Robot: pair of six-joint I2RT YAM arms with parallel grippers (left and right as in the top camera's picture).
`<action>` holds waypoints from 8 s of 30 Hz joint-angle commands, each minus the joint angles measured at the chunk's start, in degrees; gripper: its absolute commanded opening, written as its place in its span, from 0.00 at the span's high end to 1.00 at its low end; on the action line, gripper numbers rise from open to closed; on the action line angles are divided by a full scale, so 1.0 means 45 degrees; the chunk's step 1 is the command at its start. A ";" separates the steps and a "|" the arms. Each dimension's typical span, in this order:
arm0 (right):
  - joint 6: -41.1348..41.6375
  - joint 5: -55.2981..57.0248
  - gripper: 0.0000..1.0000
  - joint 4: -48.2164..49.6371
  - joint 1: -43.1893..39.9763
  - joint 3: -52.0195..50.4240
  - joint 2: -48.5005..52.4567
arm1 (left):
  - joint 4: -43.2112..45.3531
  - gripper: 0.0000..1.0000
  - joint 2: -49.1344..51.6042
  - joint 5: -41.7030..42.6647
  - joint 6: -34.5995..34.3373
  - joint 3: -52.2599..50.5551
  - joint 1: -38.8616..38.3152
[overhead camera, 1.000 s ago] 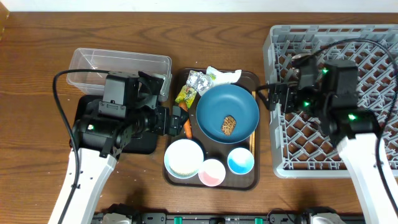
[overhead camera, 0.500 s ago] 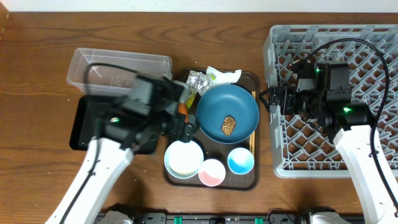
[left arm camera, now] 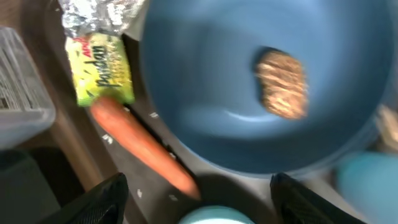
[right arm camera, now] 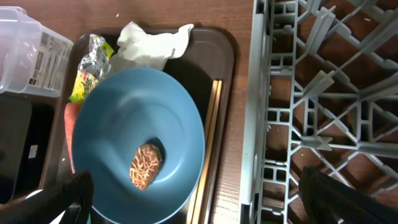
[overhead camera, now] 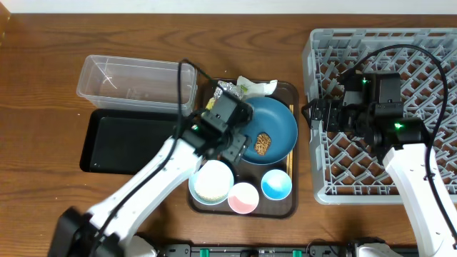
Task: Sort waste into correct bins and load items into the dishwasher rack
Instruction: 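Move left gripper to the blue plate rim and grasp it, then lift blue plate with left gripper and tip food scrap onto black tray, then pass blue plate from left gripper to right gripper, then place blue plate upright in dishwasher rack with right gripper, then grasp pink cup with left gripper and lift it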
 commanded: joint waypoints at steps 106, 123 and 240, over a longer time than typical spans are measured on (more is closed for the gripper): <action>0.0801 0.0029 0.01 0.2336 -0.0102 0.0262 0.0005 | -0.7645 0.94 -0.0379 -1.8229 -0.4420 0.0690 0.1933; -0.1195 -0.4036 0.08 0.2579 0.0437 0.0262 0.0005 | -0.5207 0.94 -0.2793 -1.1254 -0.4197 0.2676 0.0865; 0.0369 0.0743 0.09 0.0937 0.1107 0.0296 -0.0772 | -0.6664 0.05 -0.2987 0.2880 -0.2550 0.2453 0.0131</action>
